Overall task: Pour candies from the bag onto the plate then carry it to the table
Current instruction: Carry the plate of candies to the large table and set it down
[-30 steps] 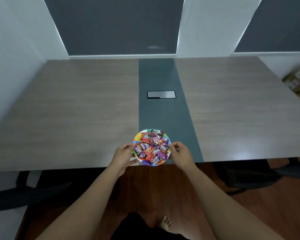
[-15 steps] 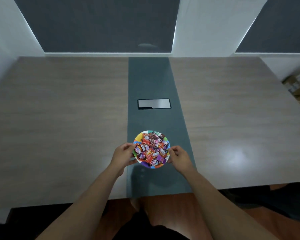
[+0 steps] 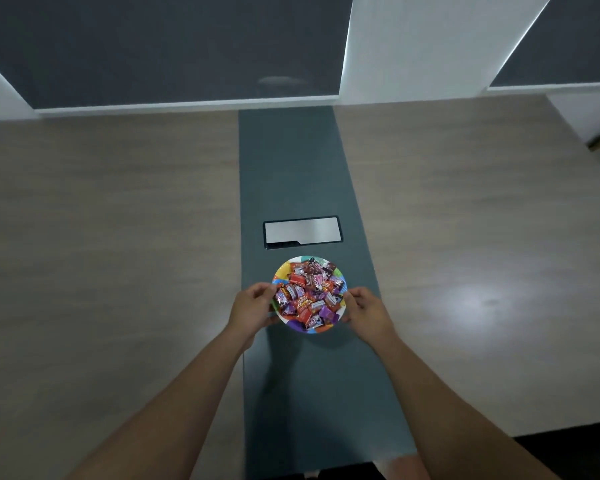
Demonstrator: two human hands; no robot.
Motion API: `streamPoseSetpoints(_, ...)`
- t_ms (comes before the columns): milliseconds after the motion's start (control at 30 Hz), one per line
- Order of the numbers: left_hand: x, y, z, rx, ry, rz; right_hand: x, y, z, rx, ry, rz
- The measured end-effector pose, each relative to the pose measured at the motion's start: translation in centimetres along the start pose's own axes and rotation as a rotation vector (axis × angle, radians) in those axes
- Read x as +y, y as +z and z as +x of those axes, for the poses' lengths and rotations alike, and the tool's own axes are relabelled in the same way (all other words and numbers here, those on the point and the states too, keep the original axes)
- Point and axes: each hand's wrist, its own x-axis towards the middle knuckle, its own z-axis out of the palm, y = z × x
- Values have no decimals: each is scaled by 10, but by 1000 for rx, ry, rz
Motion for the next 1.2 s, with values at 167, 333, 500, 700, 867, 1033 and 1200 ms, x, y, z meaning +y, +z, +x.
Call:
streamPoseSetpoints(167,27,16,44,49,-1,3,-17,-6,59,-36,-3,-3)
streamPoseSetpoints(333,46,30,89,93,-11,-11,-22,-7,119,-95,16,-33)
streamPoseSetpoints(500,57,41,140,140,-39,-43,-25,-1,173,-103,12,-88)
streamPoseSetpoints(700,59,50,201,176,-88,-39,-17,15,231,-108,36,-102)
streamPoseSetpoints(867,50,53,244,197,-121,-25,-5,25,261,-120,78,-136)
streamPoseSetpoints(1033,44,60,269,214,-114,9,2,28,272,-110,97,-135)
streamPoseSetpoints(1200,39,60,275,242,-70,98,5,29,278,-87,112,-142)
